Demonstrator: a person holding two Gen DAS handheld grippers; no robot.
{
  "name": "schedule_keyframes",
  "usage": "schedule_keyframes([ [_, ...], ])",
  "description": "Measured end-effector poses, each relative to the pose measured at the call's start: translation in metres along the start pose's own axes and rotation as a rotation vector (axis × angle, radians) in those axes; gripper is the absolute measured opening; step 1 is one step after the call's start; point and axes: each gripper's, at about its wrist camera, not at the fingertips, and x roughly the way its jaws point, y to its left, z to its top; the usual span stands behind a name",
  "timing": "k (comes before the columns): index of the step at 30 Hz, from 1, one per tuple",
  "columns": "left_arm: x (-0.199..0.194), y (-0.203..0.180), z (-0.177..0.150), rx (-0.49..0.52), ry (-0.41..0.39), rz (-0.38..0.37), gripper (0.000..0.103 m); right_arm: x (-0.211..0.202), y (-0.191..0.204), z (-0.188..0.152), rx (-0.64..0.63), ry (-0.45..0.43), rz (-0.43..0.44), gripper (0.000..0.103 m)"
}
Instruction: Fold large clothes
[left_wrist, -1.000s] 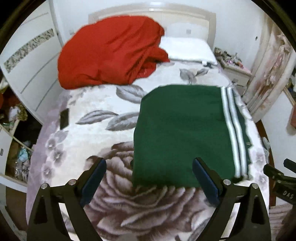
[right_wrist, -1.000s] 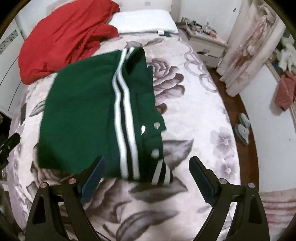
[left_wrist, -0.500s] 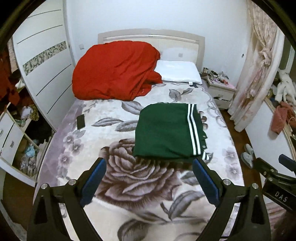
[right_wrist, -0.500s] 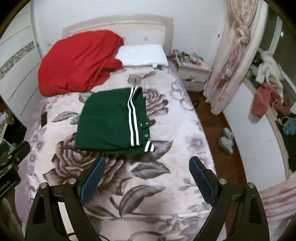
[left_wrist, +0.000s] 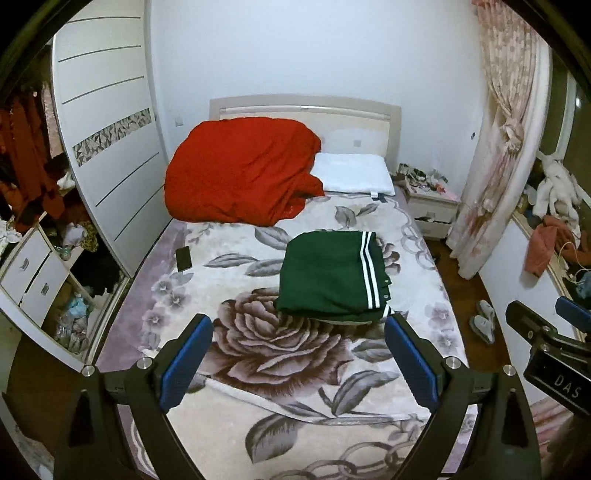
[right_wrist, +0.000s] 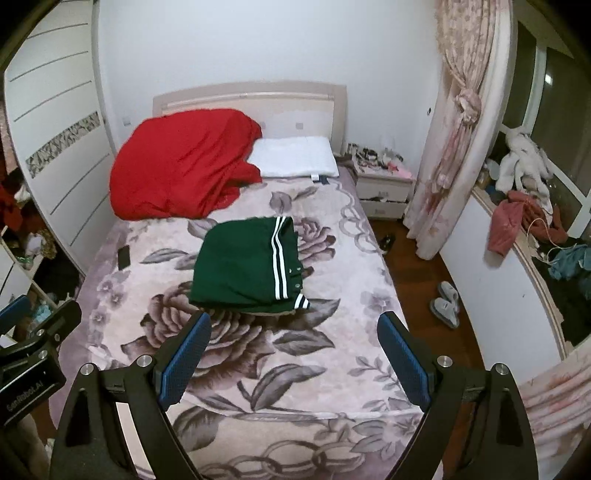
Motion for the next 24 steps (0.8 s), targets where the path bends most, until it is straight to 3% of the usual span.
schedule_keyframes([
  [7, -0.023, 0.001, 0.003, -0.001, 0.068, 0.022, 0.095, -0.046, -0.006, -0.002, -0.008, -0.017, 0.013, 0.093],
  [16, -0.053, -0.001, 0.012, 0.007, 0.022, 0.034, 0.095, -0.083, -0.011, 0.011, -0.016, -0.016, 0.006, 0.093],
  [24, -0.061, -0.002, 0.013, 0.000, -0.007, 0.029, 0.095, -0.100, -0.015, 0.022, -0.041, -0.009, 0.058, 0.095],
])
